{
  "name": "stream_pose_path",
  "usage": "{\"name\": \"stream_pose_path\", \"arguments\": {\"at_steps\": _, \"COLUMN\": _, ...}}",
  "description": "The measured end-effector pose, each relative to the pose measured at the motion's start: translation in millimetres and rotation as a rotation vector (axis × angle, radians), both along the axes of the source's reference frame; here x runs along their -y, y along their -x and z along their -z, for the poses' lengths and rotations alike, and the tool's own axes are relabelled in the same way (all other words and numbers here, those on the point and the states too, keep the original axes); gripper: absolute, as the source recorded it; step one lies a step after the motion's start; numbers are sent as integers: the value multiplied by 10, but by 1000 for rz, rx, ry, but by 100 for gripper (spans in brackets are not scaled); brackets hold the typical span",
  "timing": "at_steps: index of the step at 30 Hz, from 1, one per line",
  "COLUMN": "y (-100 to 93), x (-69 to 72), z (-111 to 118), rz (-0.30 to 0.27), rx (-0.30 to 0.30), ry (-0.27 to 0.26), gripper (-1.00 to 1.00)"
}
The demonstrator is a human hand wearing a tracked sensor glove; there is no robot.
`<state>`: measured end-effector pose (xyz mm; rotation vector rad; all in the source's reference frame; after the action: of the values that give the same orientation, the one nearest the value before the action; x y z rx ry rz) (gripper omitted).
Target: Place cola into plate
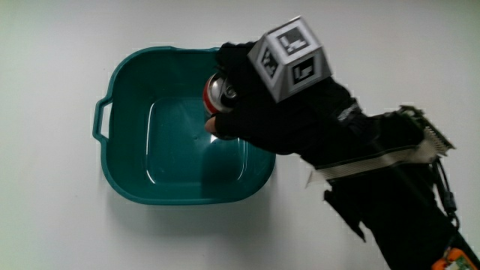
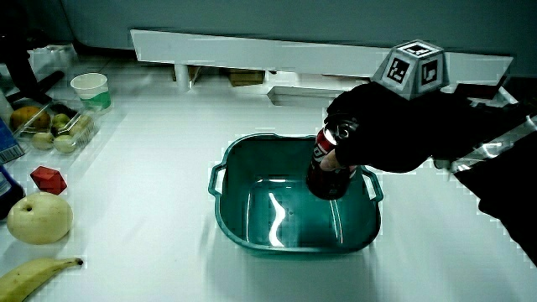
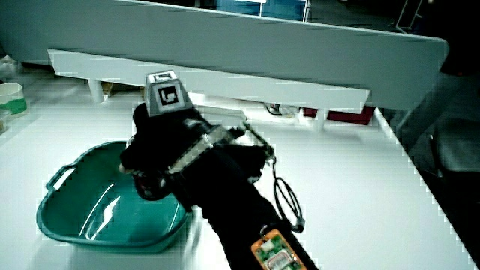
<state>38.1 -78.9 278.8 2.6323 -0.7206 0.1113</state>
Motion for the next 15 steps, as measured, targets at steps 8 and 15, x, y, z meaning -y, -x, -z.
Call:
{"name": "stream_pose_path", "arguments": {"at_steps": 8, "y": 193, "x": -98, "z": -155, "rz": 20, "rx": -27, "ry": -15, "gripper": 0}}
{"name": "stream_pose_path", "arguments": {"at_steps": 15, "y": 319, "x": -183, "z": -385, "rz": 41, "rx": -66, "ry": -6, "gripper": 0}}
